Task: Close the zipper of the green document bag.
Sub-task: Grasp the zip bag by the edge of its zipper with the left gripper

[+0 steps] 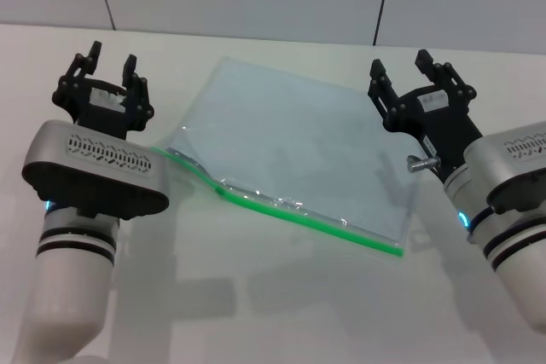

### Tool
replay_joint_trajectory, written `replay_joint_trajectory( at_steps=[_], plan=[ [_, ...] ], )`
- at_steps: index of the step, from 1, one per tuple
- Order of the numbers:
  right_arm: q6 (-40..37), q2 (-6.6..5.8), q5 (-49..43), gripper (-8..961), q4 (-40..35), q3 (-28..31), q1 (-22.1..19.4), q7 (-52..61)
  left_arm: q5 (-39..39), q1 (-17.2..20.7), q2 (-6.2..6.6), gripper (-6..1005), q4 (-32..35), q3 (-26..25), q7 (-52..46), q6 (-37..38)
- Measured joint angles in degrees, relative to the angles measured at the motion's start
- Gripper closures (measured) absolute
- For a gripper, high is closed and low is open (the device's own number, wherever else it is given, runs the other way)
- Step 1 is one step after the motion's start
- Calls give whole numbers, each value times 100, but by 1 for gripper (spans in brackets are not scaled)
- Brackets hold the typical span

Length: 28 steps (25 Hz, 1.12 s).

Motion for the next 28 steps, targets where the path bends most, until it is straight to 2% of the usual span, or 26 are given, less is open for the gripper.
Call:
replay_joint_trajectory(
  at_steps=[15,22,28],
  plan=[
    [-125,5,60,312,55,37,-34,-2,61,-96,28,551,25,56,-223,24],
    [-3,7,658,313,129,95,-51,-2,186,-114,37,548,30,54,-406,35],
    [19,1,701,313,152,114,-54,-2,202,-114,68,547,72,54,-484,47]
  ],
)
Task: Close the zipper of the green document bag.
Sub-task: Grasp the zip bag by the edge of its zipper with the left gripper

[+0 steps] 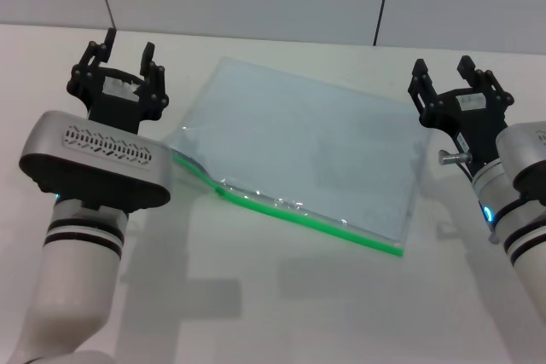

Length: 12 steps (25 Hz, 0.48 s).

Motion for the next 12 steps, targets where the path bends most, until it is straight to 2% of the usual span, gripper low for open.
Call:
replay_joint_trajectory(
  at_steps=[5,12],
  plan=[
    [-1,-1,4,313,8,3,-28,0,-109,59,2,540,36,-51,822,27],
    [-7,-1,26,313,59,38,-71,0,-498,121,3,531,78,-62,2939,-1]
  ],
)
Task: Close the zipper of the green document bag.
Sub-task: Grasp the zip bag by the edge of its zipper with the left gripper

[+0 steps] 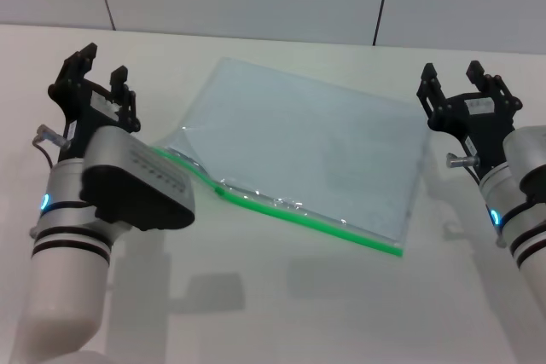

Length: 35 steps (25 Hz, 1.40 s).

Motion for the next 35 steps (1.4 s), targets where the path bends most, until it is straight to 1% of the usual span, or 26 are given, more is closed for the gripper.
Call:
replay_joint_trajectory(
  at_steps=[4,9,15,19,22,35],
  plan=[
    [-29,-4,5,313,37,44,-18,0,-91,2,-4,529,-11,-27,991,6],
    [-16,2,5,313,62,90,-74,0,-289,-8,-7,527,-19,-62,1781,274],
    [-6,-10,4,313,70,210,-209,0,-457,-17,-11,523,-28,-85,2069,1020],
    [-3,-15,2,313,85,261,-236,0,-491,1,-9,521,-8,-154,2257,1352],
    [-18,-15,1,314,138,281,-243,0,-565,2,-13,520,-6,-159,2359,1402],
    [-66,-17,141,314,233,341,-269,0,-591,68,-43,513,7,-302,2409,1145]
  ],
)
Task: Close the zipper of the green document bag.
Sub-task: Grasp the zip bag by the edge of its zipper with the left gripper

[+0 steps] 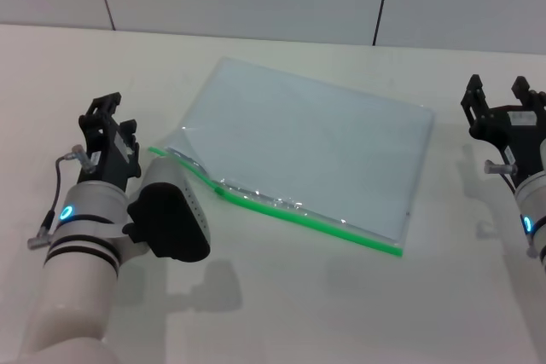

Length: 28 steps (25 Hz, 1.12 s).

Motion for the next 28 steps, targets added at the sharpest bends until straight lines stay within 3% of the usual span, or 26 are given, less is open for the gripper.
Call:
replay_joint_trajectory(
  at_steps=[9,19,28],
  plan=[
    [-2,0,7,314,8,8,-17,0,-292,13,6,508,0,13,7,110],
    [-3,0,10,314,14,9,-7,0,-325,-33,6,503,-31,15,84,755],
    [3,0,10,315,13,9,-9,0,-271,-48,-2,498,-43,4,54,772]
  ],
)
